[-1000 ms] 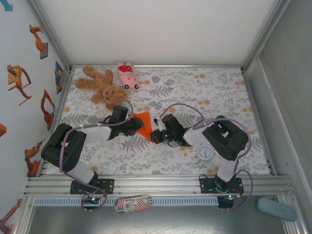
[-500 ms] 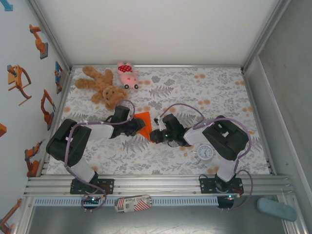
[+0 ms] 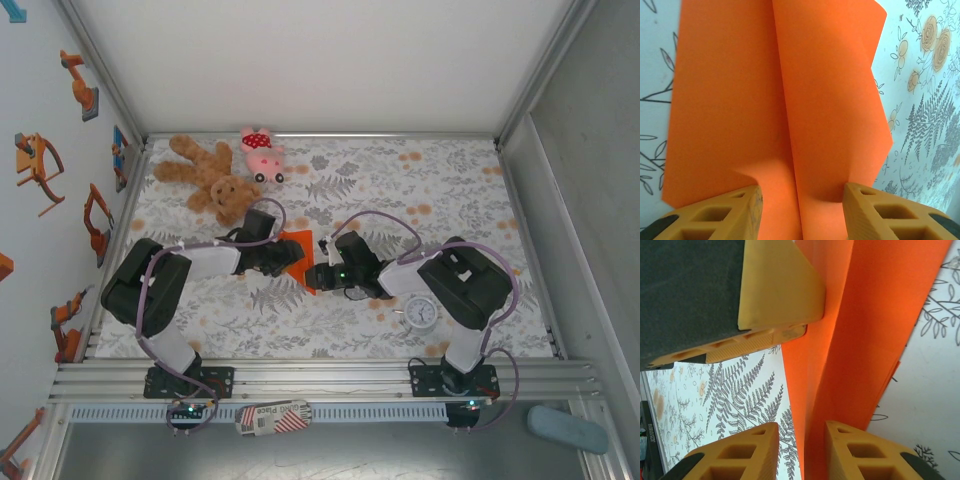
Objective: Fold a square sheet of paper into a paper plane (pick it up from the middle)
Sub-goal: Fourth fold the wing at the center of the table.
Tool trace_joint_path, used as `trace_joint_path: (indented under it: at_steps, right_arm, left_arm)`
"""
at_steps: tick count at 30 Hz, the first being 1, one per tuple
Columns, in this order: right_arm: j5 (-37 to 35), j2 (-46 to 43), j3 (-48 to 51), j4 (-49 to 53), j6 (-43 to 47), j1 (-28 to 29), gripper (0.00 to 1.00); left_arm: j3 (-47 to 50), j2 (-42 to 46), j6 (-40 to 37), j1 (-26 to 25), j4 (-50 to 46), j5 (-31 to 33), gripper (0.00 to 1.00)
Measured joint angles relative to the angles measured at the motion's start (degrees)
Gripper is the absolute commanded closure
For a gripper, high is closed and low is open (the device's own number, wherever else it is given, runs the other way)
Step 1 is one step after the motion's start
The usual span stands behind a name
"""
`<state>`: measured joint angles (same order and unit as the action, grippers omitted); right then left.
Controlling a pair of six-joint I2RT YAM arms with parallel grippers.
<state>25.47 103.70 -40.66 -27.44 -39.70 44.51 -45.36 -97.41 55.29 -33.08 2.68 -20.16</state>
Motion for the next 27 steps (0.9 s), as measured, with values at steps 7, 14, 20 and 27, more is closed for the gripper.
trace_joint_path:
  at_steps: [7,14,20,27]
  right_arm:
    - [-0.48,-0.02,-0.72,1.75,-1.29,-0.09,0.72]
    - [-1.31,0.00,-1.36,3.54,-2.91,-0.20,0.77]
    - [-1.97,0.00,-1.46,4.66,-4.79,-0.52,0.87]
    - [-2.14,0.20,-1.49,5.35,-5.99,-0.81,0.94]
  left_arm:
    - [-2.95,-1.62,-0.90,-0.44,-3.17,0.04,0.48]
    - [-4.44,-2.54,-1.11,-0.66,-4.63,0.04,0.47]
    - [-4.83,-2.64,-1.46,-0.66,-5.29,0.07,0.47]
    - [-5.27,-2.08,-2.01,-1.03,-6.82,1.05,0.46]
